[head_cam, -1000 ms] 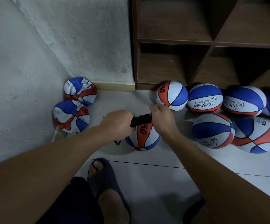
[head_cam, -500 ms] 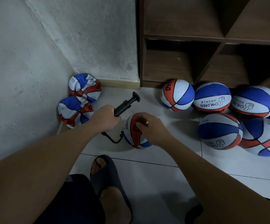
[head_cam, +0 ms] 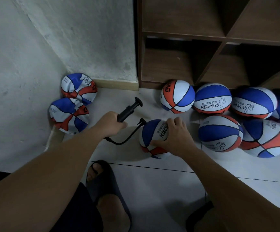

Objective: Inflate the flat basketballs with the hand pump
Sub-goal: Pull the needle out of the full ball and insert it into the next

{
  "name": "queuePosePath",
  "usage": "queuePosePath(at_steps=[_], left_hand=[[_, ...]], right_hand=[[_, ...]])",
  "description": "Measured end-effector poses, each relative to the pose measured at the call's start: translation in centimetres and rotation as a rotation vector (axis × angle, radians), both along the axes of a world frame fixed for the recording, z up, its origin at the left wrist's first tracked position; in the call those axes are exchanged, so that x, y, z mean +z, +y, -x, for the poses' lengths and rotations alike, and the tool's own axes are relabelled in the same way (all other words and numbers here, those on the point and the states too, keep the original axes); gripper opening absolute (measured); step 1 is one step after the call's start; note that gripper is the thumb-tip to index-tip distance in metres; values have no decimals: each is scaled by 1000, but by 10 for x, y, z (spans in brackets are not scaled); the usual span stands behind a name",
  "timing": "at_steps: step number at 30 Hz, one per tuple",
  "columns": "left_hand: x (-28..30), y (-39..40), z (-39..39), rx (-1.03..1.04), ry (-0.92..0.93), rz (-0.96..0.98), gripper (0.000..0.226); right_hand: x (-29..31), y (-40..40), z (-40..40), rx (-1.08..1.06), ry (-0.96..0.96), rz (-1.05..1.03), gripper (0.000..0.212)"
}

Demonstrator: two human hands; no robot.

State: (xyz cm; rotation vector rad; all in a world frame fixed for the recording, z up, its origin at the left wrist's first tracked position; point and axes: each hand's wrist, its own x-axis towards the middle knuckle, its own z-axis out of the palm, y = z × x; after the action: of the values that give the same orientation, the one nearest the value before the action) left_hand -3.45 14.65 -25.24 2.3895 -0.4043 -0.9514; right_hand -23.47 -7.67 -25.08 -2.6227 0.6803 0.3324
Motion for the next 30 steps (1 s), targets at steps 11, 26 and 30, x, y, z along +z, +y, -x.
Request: queuePosePath(at_steps=[11,26,30], left_hand=[[-17,-58,42,-87,150,190,25],[-33,-61,58,28,-29,186,18],[-27,-55,76,39,-108,150,24]], right_hand=[[8,2,7,70,18,-111,119],[-11,16,10,-26,-46,22,138],[-11,23,17,-15,-64,78,139]])
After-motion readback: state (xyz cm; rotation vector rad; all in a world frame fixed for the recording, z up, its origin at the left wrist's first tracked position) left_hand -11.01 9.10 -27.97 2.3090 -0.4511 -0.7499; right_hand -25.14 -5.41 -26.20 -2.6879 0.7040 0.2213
